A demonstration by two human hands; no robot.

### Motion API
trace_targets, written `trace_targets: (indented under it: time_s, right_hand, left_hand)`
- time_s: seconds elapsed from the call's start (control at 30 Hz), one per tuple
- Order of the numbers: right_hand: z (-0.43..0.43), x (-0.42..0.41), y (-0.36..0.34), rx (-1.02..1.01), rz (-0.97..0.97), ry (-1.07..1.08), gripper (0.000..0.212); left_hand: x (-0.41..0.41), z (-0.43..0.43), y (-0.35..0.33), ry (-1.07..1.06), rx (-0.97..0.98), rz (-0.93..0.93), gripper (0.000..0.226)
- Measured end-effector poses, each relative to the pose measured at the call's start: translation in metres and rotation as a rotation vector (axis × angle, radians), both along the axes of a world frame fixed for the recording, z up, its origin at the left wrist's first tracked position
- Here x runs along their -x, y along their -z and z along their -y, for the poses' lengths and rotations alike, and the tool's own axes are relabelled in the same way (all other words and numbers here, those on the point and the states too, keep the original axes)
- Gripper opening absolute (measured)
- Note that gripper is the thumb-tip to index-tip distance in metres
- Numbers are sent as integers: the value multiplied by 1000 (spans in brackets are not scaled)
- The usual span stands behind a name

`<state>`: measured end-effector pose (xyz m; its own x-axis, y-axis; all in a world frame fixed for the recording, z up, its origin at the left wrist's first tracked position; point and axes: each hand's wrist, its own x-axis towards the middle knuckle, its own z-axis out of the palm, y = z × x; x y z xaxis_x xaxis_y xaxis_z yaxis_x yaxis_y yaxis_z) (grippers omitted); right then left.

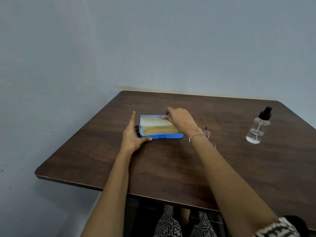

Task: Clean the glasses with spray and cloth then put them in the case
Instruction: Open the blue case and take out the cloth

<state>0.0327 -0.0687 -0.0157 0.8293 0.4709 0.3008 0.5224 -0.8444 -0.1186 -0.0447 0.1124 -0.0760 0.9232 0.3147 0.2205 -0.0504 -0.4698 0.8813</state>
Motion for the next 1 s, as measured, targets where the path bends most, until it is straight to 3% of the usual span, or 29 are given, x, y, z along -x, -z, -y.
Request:
trace_targets:
  time_s: [0.1,0.17,0.3,0.53,0.7,0.83,1.0]
  right_hand:
    - [-2,-14,2,-259,-187,23,37]
    - [-8,-19,5,-307,-202,42,38]
    - [-16,-27,19,-243,-69,98,42]
    - [-16,-22,34,-349,108,60,36]
    - [-13,-11,43,-555,150,-32,31]
    - [-16,2,46,-678,185,58,39]
    - [-16,16,48,-642,191,289,36]
  left_hand:
    - [0,0,-1,-9,13,-29,126]
    - [-1,0,0,-20,15,-38,124]
    - [-3,0,0,-38,4,-54,118]
    - [-5,-2,-1,-52,-130,-54,94]
    - [-6,-3,2,-70,-139,-33,85]
    - [-4,0,-2,-110,-113,-36,84]
    - [4,4,-8,-113,-111,-9,72]
